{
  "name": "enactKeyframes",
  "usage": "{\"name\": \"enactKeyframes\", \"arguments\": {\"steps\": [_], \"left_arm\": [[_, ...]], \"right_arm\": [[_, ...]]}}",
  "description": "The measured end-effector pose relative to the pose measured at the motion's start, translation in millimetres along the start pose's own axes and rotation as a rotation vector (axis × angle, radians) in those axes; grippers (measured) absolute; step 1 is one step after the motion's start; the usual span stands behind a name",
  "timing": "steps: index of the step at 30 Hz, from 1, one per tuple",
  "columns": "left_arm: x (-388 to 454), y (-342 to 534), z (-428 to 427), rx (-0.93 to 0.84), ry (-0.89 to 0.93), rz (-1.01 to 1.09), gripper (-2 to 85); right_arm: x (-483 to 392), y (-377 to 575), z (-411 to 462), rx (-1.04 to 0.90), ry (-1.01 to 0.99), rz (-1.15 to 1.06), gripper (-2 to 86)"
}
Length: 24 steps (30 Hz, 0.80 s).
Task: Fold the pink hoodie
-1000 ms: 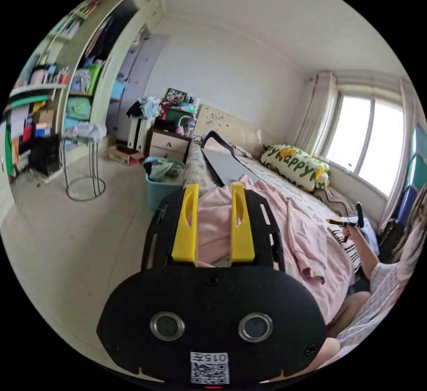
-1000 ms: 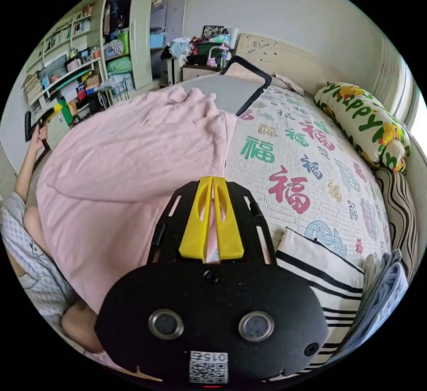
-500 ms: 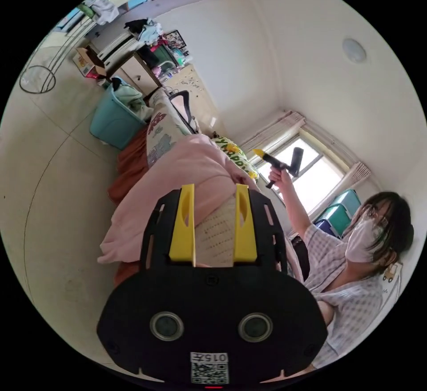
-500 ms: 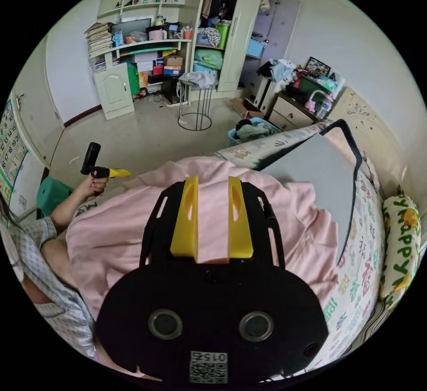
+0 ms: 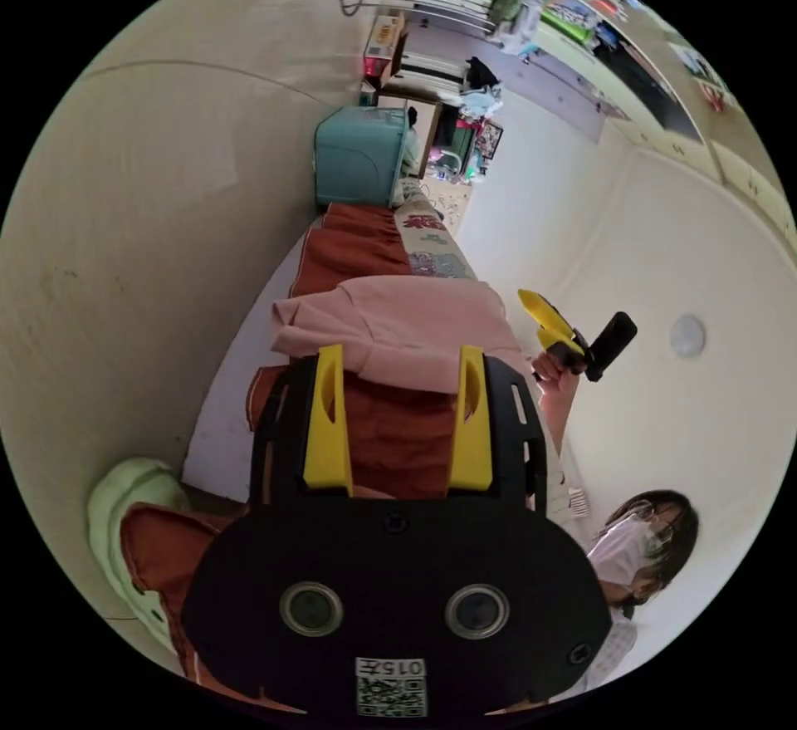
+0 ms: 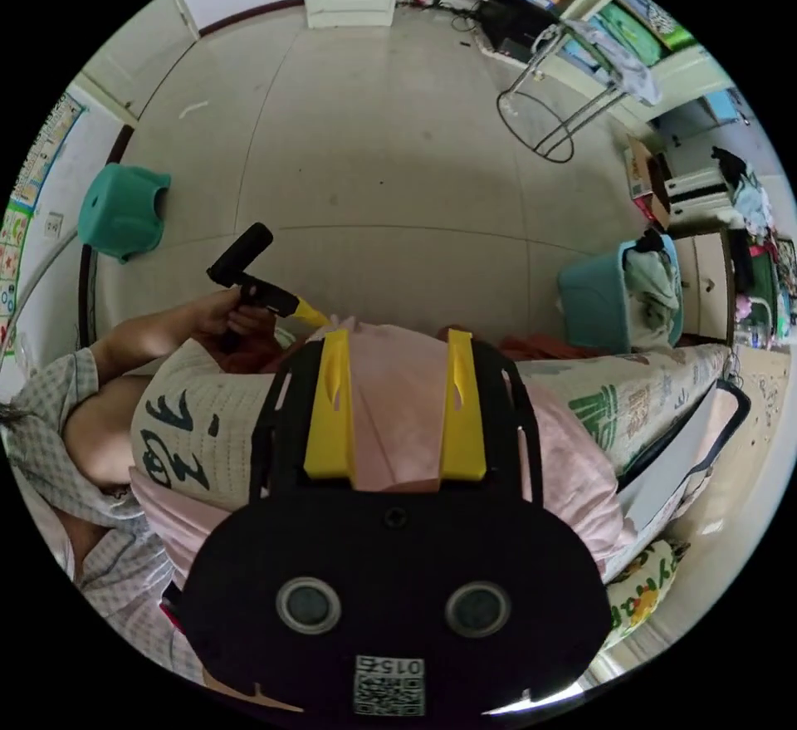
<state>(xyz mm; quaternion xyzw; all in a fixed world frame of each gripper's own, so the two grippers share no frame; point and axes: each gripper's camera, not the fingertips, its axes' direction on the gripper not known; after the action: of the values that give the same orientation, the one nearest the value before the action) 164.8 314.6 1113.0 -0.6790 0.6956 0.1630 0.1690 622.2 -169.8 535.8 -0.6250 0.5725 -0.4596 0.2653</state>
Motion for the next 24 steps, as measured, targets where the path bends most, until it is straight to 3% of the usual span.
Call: {"name": "enactKeyframes", "arguments": {"steps": [7, 13, 18, 24], "left_arm": [[-39, -1, -24, 0.132, 0.154, -0.196, 19.8], [-41, -24, -14, 0.122, 0.201, -0.222, 19.6], [-38, -57, 13, 0.086, 0.138, -0.235, 16.7], [-27, -70, 28, 0.122, 0.124, -0.21, 6.2]], "right_arm": [[-103, -73, 41, -0.315, 0.083, -0.304, 16.5], [-119, -101, 83, -0.496, 0.211, -0.314, 8.7], [-127, -103, 89, -0.507, 0.235, -0.327, 2.6], [-137, -81, 87, -0.463, 0.275, -0.339, -0.6]]}}
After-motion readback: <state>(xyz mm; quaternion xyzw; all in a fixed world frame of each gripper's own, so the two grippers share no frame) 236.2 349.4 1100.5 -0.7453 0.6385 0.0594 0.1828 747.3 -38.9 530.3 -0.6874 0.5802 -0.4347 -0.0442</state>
